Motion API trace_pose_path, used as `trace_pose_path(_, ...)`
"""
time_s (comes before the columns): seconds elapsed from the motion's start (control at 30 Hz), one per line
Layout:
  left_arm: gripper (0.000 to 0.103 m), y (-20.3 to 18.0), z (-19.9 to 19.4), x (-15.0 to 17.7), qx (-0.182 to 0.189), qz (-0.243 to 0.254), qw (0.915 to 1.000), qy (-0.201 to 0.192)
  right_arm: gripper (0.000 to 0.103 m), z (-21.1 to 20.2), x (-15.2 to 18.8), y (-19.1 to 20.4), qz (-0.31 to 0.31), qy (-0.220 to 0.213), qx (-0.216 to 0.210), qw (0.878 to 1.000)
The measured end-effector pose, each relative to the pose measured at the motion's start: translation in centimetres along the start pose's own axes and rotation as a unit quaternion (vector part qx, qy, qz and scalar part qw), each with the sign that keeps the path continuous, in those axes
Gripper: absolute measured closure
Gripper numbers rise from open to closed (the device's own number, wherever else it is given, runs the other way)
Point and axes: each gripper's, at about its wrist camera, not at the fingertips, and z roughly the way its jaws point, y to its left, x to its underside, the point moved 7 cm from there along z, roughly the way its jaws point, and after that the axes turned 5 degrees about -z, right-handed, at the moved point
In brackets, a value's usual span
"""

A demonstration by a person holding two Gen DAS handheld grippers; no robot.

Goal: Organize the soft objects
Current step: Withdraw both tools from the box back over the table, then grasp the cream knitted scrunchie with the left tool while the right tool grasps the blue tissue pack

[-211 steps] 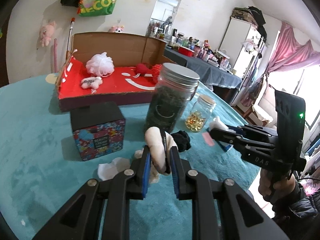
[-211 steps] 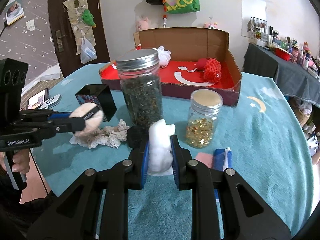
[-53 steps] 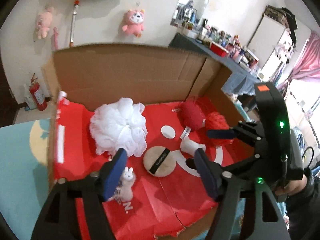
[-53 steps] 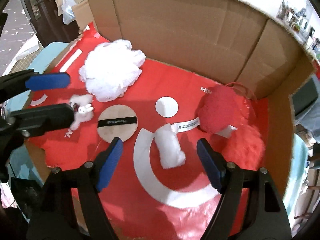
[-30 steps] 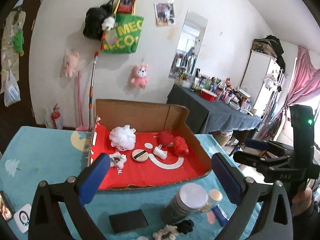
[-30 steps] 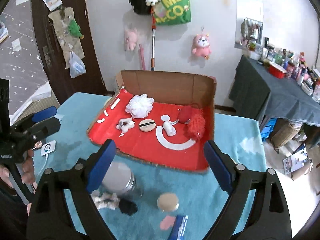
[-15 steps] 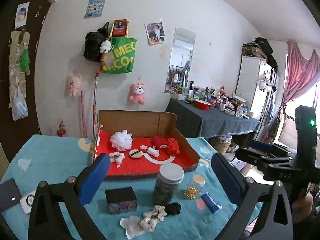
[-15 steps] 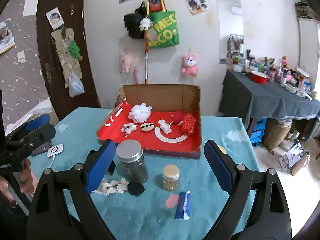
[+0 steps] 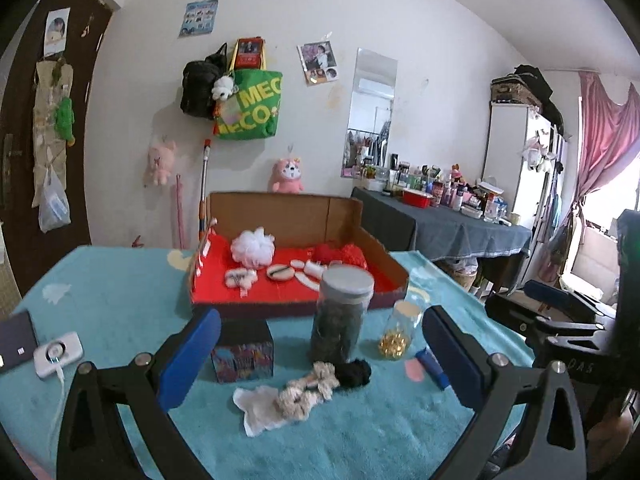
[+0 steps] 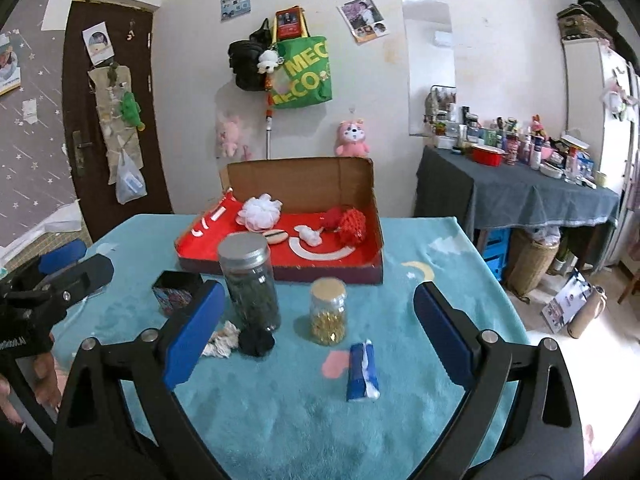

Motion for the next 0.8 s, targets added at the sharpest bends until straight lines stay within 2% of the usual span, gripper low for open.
trace_pose_path(0.1, 0.0, 0.3, 1.0, 1.9, -0.008, -0.001, 0.9999, 0.008, 0.006, 0.8, 1.7, 0.1, 0.003, 0.001, 0.011, 1.0)
trace_pose_path(0.5, 0.0, 2.2, 5.3, 8.7, -0.05, -0.006, 0.9962, 0.071, 0.006, 6.5, 9.2, -0.2, 0.028, 0.08, 0.022, 0.996)
trace_pose_path(0.8, 0.0, 2.8, 6.4, 10.6, -0.059, -0.005, 0.9934, 0.098, 0.006, 8.6, 11.5, -0.3, 0.037, 0.111, 0.019, 0.993)
